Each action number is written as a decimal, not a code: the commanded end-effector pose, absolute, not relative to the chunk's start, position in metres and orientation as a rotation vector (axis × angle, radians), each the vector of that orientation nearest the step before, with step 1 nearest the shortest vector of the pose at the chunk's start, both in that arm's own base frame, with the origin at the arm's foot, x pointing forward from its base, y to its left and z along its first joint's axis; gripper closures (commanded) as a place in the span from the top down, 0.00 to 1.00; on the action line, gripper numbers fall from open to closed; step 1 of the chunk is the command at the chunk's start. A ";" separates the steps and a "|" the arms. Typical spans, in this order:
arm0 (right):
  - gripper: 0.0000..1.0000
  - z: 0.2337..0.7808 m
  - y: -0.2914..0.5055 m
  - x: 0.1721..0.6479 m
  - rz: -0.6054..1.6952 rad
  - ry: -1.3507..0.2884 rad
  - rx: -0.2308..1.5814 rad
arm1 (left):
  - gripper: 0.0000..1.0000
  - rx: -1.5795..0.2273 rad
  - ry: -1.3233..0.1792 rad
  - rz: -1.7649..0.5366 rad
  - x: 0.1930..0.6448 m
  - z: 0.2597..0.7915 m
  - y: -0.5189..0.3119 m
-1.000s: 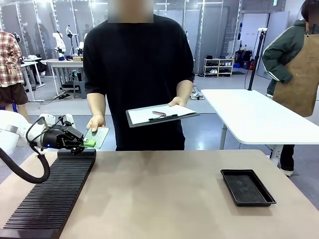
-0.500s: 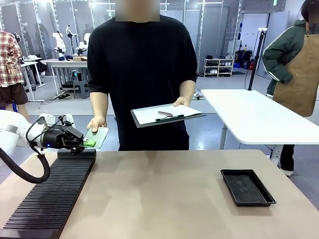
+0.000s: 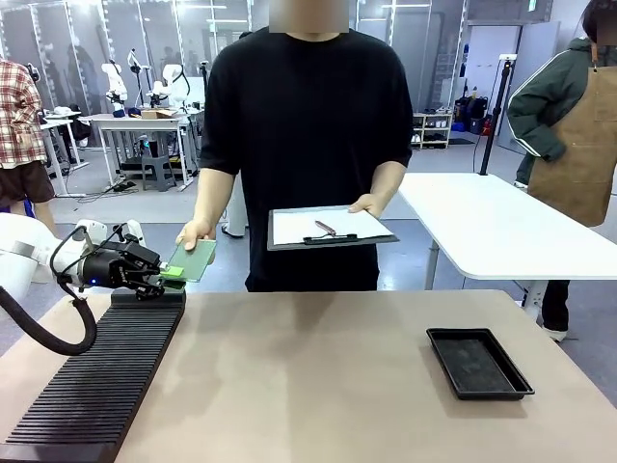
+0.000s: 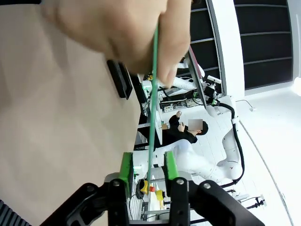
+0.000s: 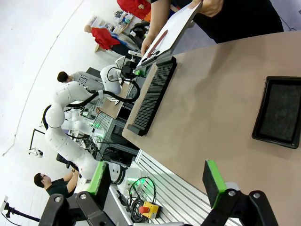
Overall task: Inspect the PCB.
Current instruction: Release the Blank PCB you were holding.
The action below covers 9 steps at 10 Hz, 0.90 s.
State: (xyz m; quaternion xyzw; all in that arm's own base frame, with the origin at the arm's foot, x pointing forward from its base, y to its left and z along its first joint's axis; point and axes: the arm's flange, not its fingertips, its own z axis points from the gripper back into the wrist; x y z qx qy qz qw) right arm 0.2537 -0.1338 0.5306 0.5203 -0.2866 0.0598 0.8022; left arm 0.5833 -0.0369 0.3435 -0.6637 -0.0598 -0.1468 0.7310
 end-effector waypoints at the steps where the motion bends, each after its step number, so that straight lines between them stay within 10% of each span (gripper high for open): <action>1: 1.00 0.532 -0.134 0.255 0.144 -0.630 1.116 | 0.79 -1.462 -0.120 -0.351 0.583 0.348 -0.035; 2: 1.00 0.532 -0.134 0.255 0.144 -0.630 1.116 | 0.68 -1.462 -0.119 -0.354 0.582 0.348 -0.033; 3: 1.00 0.532 -0.134 0.255 0.144 -0.630 1.116 | 1.00 -1.462 -0.117 -0.350 0.582 0.348 -0.033; 4: 1.00 0.532 -0.134 0.255 0.144 -0.630 1.116 | 0.68 -1.461 -0.115 -0.349 0.582 0.347 -0.032; 5: 1.00 0.532 -0.134 0.255 0.144 -0.630 1.116 | 1.00 -1.462 -0.117 -0.351 0.582 0.347 -0.031; 9: 1.00 0.532 -0.134 0.255 0.144 -0.630 1.116 | 1.00 -1.377 -0.141 -0.275 0.578 0.336 -0.027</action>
